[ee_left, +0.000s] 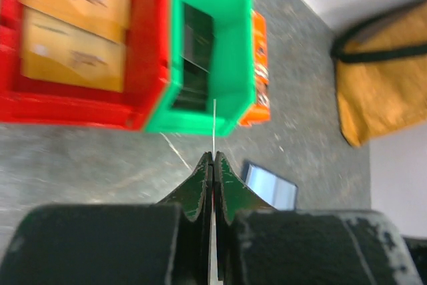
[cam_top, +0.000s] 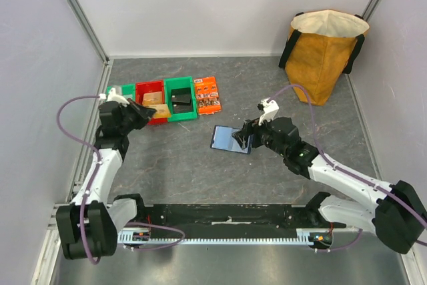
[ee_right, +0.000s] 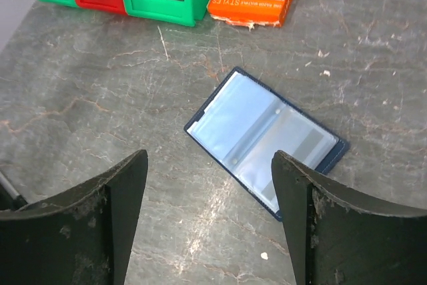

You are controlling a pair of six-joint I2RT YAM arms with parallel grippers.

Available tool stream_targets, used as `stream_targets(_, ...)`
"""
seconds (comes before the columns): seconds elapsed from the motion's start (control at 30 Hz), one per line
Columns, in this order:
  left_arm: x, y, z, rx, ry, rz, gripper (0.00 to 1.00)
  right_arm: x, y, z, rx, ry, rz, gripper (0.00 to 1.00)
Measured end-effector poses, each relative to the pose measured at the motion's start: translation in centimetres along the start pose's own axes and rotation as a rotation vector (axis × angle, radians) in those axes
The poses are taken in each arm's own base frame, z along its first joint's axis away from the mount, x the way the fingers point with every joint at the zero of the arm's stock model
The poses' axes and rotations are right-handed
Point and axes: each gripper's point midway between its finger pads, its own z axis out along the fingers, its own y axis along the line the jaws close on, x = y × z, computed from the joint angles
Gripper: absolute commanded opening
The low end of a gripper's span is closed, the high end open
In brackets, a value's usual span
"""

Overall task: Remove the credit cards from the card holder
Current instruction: Place the credit card in the storage box.

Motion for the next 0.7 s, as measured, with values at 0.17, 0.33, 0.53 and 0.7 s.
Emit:
stream_targets(0.17,-4.1,3.4,1.8,-0.101,-0.038,0.0,0.02,1.1,-1.6,-0.2,-0.038,0.037,0.149,0.88)
stream_targets(0.33,-7.5,4.8,5.2,-0.138,-0.025,0.055,0.02,1.6,-1.2,-0.5,-0.098,0.065,0.214,0.91)
stream_targets(0.53,-9.7,6.9,9.7,-0.177,0.035,0.114,0.02,1.5,-1.3,-0.7,-0.117,0.071,0.227,0.91)
stream_targets(0.7,-8.2,8.9,12.5,-0.174,0.143,0.112,0.02,1.6,-1.8,-0.7,-0.105,0.074,0.226,0.91)
